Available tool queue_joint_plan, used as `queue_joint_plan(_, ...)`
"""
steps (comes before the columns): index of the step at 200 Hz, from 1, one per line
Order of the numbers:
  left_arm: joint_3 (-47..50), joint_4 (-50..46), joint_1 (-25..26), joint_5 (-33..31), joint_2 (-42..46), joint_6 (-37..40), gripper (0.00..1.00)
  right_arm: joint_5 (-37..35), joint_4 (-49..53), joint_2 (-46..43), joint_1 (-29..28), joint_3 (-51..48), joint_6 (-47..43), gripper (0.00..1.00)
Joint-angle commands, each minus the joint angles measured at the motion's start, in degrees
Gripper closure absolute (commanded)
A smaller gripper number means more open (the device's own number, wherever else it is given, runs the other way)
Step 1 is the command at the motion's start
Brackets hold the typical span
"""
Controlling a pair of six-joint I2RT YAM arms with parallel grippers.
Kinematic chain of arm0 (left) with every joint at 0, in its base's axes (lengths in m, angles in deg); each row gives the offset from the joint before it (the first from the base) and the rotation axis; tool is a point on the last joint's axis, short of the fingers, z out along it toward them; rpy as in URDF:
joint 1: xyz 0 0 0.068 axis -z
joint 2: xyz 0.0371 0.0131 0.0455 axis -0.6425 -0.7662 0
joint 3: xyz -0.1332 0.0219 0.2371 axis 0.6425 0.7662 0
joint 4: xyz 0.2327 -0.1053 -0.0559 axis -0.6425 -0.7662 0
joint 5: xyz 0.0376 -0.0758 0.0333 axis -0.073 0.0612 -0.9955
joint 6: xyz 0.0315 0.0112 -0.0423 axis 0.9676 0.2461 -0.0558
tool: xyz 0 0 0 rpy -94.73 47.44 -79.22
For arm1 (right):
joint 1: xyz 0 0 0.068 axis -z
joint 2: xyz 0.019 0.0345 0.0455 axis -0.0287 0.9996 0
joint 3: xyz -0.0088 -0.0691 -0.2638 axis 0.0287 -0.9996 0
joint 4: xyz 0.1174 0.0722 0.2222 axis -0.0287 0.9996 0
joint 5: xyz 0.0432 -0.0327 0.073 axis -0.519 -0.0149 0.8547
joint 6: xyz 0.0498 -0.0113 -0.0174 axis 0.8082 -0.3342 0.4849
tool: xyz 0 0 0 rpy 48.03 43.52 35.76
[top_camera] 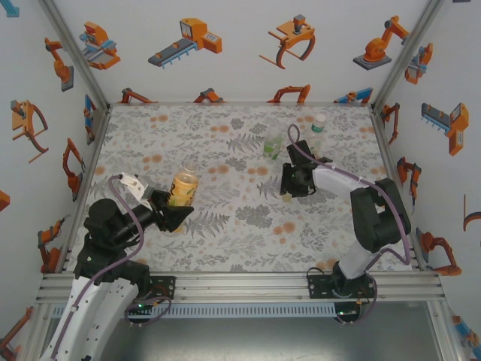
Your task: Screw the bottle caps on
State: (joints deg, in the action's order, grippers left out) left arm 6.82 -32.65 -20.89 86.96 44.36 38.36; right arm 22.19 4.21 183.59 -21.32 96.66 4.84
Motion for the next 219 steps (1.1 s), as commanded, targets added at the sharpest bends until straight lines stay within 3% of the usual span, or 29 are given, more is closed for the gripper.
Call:
queue_joint_plan(1, 0.11, 1.51, -0.04, 1.06, 0.36, -1.13, 0.96, -0.66, -1.13, 0.54, -0.15, -0.94, 1.20, 0.56)
queue_joint_plan(108, 0.53, 2.35, -0.03, 0.98, 0.11, -1.70, 0.96, 0.41, 0.63, -3.48, -0.30, -0.52, 2.31, 0.57)
queue_joint_plan(219, 1.15, 2.49, -0.04, 0.89, 0.54, -2.01, 0.95, 1.21, -0.10, -0.91, -0.31, -1.87, 3.15, 0.57)
